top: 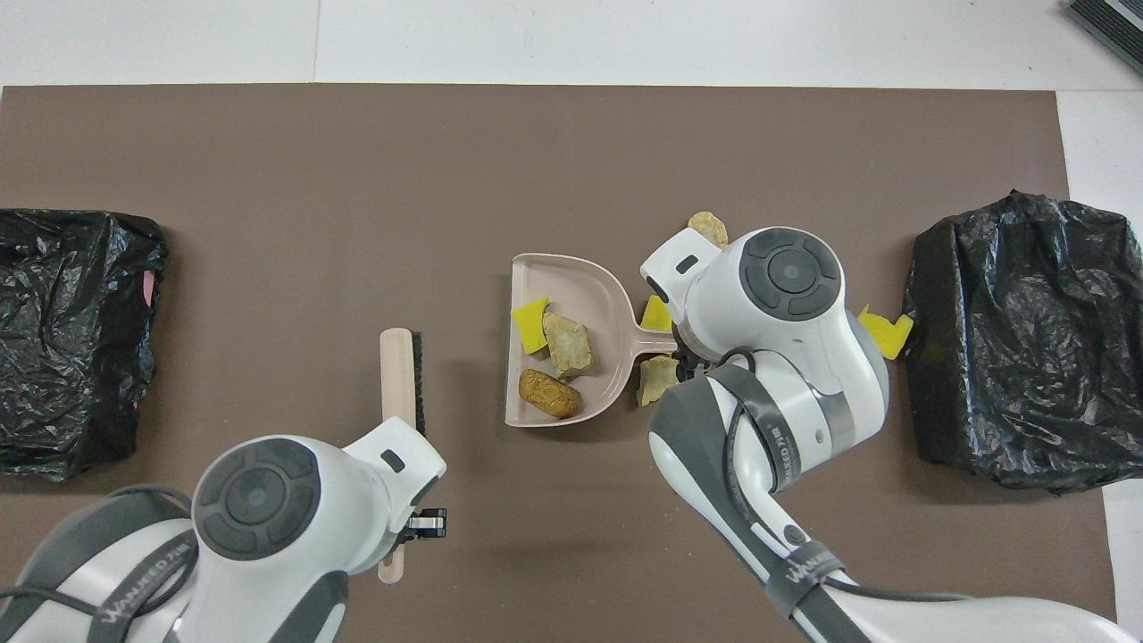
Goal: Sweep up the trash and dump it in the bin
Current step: 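Sweep the trash pieces into the dustpan with the left gripper's brush, then carry the loaded dustpan to the bin with the right gripper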
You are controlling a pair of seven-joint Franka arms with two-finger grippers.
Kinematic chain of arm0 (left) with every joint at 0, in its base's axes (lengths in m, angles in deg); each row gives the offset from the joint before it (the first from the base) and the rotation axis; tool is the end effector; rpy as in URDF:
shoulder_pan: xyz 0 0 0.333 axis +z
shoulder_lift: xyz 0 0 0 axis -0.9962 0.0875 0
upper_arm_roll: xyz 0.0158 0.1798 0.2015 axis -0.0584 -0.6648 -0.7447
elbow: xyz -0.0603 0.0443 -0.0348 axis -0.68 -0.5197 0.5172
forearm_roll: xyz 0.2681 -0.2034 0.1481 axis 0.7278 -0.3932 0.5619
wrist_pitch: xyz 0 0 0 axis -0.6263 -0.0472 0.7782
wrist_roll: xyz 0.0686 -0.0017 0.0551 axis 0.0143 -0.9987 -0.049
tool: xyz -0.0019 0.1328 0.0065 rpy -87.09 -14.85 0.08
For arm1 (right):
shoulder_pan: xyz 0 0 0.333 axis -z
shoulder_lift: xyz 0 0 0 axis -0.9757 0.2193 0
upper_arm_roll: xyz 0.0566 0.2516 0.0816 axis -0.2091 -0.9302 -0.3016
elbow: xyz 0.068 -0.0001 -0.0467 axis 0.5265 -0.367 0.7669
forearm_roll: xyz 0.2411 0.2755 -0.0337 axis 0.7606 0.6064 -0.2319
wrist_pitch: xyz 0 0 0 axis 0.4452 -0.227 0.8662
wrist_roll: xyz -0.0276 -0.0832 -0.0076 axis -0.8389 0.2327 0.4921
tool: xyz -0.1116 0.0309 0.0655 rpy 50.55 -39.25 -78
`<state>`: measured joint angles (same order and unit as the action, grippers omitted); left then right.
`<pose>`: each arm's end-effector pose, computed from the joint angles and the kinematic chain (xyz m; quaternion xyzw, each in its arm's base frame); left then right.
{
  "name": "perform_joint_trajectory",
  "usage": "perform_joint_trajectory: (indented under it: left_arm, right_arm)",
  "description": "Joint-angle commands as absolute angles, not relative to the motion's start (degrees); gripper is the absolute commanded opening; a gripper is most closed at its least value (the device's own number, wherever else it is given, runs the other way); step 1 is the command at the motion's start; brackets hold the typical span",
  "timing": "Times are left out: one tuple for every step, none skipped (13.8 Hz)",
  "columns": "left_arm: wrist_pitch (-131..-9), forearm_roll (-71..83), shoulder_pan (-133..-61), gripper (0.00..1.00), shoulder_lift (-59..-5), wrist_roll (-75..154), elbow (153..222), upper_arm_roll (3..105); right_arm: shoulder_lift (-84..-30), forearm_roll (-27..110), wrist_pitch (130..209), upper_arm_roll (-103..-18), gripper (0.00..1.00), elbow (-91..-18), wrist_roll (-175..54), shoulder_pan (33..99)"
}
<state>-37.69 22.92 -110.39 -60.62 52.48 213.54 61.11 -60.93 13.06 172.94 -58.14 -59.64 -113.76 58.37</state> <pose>0.3257 -0.2521 0.3819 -0.9943 0.0281 0.1018 0.0150 0.5257 0.2310 0.3394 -0.7442 -0.6675 -0.0100 0.0222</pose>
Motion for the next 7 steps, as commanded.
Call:
perform_joint_trajectory:
  left_arm:
    - [-45.83, 23.39, -117.91, 0.0, -60.42, 61.25, 218.22, 60.56]
    - [-49.53, 23.39, -120.64, 0.0, -59.28, 65.04, 219.28, 60.47]
    - [-51.31, 23.39, -122.41, 0.0, -58.57, 66.65, 219.98, 60.56]
    - [-51.67, 23.39, -123.82, 0.0, -58.39, 67.36, 220.43, 60.56]
    - [-51.94, 23.3, -124.79, 0.0, -58.04, 68.24, 220.87, 60.56]
    - [-52.99, 23.04, -125.49, 0.0, -57.51, 69.46, 220.96, 60.56]
    - [-54.82, 23.04, -126.63, 0.0, -56.12, 71.74, 220.96, 60.56]
  right_arm:
    - [-61.55, 18.61, 172.22, -58.56, 0.0, -58.89, -120.52, 62.03]
    - [-61.55, 20.72, 172.13, -58.56, 0.0, -58.37, -122.9, 63.17]
    - [-61.55, 21.52, 171.96, -58.56, 0.0, -58.1, -124.75, 64.31]
    - [-61.46, 21.53, 170.56, -58.56, 0.0, -56.79, -126.16, 65.54]
    - [-61.29, 21.53, 168.55, -58.47, 0.0, -55.3, -127.56, 66.6]
    - [-61.11, 21.44, 166.87, -58.38, 0.0, -53.72, -128.8, 68.18]
    - [-61.11, 21.35, 165.55, -58.38, 0.0, -52.57, -129.77, 70.02]
